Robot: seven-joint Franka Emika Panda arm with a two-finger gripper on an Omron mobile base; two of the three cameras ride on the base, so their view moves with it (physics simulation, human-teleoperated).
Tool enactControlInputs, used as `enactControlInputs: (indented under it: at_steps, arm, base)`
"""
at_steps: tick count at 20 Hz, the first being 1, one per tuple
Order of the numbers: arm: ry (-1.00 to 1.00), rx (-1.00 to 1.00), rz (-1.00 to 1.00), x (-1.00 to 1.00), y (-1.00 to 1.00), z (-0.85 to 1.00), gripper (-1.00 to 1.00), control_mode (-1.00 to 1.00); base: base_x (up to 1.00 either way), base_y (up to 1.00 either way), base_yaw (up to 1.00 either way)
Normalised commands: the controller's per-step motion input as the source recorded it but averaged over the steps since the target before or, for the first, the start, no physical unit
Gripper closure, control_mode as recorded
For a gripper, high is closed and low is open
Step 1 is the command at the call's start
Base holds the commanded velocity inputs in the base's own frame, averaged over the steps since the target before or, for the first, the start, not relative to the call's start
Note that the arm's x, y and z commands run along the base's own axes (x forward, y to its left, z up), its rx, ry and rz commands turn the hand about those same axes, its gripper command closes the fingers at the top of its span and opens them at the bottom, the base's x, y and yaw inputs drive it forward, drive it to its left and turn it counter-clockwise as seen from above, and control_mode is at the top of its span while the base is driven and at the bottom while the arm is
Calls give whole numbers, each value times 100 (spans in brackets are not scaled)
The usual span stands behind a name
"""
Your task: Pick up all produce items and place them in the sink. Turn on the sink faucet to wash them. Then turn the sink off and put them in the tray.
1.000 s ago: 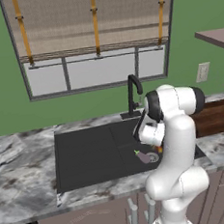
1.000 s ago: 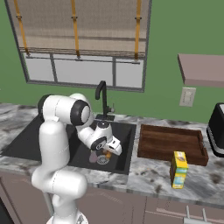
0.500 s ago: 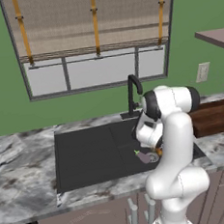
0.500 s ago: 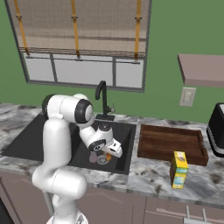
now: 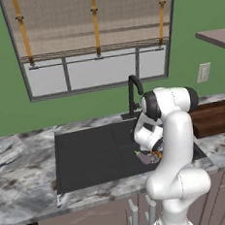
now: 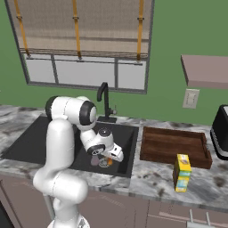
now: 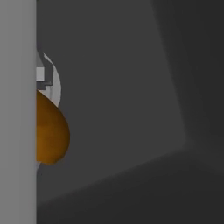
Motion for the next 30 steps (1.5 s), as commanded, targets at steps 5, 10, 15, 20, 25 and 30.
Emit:
enactControlInputs:
  at_steps: [5,10,15,20,25,30]
  arm:
    - [3,0,4,0,7,-25,100,-100]
    - [2,0,3,3,5,-14,-100,-100]
    - [4,0,0,0,0,0,-100,-100]
    - [6,0,0,0,0,15,-100,-100]
    - [6,0,0,0,0,30,-100,-100]
    - [4,0,0,0,0,52,-100,-100]
  base:
    - [0,0,0]
    - [0,0,0]
    - [0,0,0]
    - [0,0,0]
    - [0,0,0]
    - [0,0,0]
